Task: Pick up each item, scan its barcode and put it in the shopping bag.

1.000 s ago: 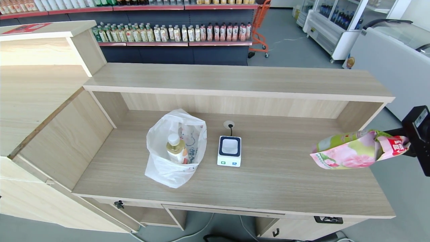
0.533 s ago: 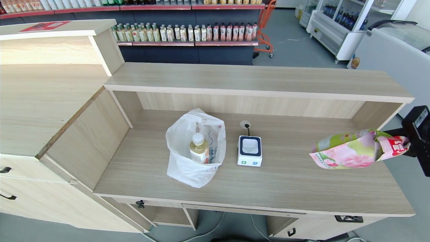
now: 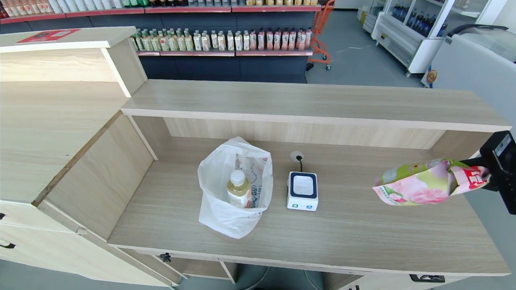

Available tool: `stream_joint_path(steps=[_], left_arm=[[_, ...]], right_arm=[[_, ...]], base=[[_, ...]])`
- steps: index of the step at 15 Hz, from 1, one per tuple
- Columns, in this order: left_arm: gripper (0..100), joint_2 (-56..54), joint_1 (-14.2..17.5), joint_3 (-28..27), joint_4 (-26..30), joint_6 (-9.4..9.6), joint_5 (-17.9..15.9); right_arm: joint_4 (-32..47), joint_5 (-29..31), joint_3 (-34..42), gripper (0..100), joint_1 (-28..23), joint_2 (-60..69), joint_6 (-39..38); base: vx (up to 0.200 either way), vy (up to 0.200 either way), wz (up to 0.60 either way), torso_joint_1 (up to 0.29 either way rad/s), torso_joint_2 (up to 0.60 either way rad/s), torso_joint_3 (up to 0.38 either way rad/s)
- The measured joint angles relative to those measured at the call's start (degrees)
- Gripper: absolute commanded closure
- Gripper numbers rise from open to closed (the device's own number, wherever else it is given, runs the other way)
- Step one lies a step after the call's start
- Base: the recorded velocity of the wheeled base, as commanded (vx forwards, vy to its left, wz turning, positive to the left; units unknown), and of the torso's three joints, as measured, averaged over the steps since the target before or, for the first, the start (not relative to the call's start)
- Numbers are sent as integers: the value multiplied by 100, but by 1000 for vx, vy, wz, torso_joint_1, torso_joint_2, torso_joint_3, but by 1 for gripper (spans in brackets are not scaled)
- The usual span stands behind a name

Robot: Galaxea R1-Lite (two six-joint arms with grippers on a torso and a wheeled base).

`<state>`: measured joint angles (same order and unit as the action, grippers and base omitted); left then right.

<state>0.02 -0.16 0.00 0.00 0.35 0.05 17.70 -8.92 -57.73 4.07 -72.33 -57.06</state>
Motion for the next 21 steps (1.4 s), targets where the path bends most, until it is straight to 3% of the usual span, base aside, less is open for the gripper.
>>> stream_joint_path(steps=[9,14,21], left_arm=[[0,0,-2,0,0,-9,2],[0,0,-5,0,0,-11,2],[0,0,-2,-5,0,-11,2]], right_arm=[[-364,400,-233,100,745,-1559,-375],[-892,639,-874,100,1229,-2803,-630],[-969,1012,-1531,100,1554,-3845,-717]], base=[[0,0,0,0,0,0],[0,0,0,0,0,0],[0,0,0,0,0,0]])
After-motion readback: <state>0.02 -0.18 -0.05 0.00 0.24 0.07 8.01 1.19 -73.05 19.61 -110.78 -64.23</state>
